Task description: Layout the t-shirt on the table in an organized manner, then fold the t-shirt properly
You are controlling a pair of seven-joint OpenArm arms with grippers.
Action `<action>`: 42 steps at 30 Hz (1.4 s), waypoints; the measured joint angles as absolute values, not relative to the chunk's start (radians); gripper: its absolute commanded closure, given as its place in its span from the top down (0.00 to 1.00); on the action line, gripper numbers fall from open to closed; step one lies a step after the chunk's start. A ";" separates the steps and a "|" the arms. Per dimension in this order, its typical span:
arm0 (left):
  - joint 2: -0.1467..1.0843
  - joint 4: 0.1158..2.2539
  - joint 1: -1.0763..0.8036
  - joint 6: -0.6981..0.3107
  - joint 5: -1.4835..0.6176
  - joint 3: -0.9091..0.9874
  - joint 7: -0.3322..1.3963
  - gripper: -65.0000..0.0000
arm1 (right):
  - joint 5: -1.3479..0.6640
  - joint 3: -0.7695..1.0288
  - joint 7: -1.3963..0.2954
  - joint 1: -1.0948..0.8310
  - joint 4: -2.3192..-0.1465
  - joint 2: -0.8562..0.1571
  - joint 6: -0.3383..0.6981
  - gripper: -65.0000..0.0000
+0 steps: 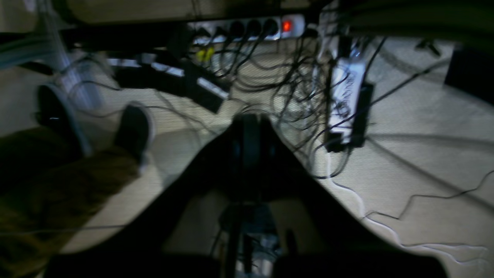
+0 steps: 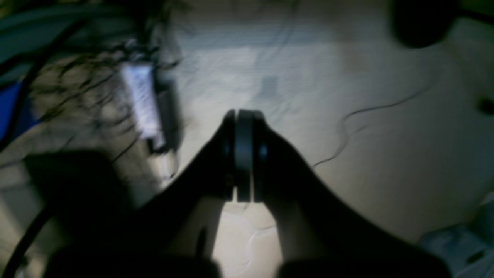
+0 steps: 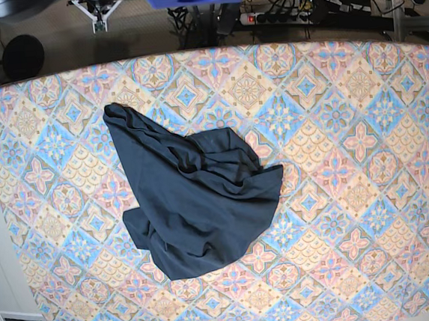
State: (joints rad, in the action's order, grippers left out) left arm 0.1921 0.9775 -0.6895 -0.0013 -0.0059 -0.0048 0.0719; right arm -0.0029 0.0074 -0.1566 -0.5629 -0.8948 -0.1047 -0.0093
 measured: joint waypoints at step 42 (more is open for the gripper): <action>0.221 2.072 -0.568 -0.003 -0.061 -0.260 0.649 0.01 | -0.007 0.188 -0.338 -0.847 -1.898 -0.133 -0.001 0.00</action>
State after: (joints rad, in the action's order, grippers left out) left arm 0.2214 2.0724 -0.5678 -0.0032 -0.0612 -0.2596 0.6495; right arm -0.0071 0.1883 -0.3382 -0.8474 -1.8984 -0.1326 -0.0006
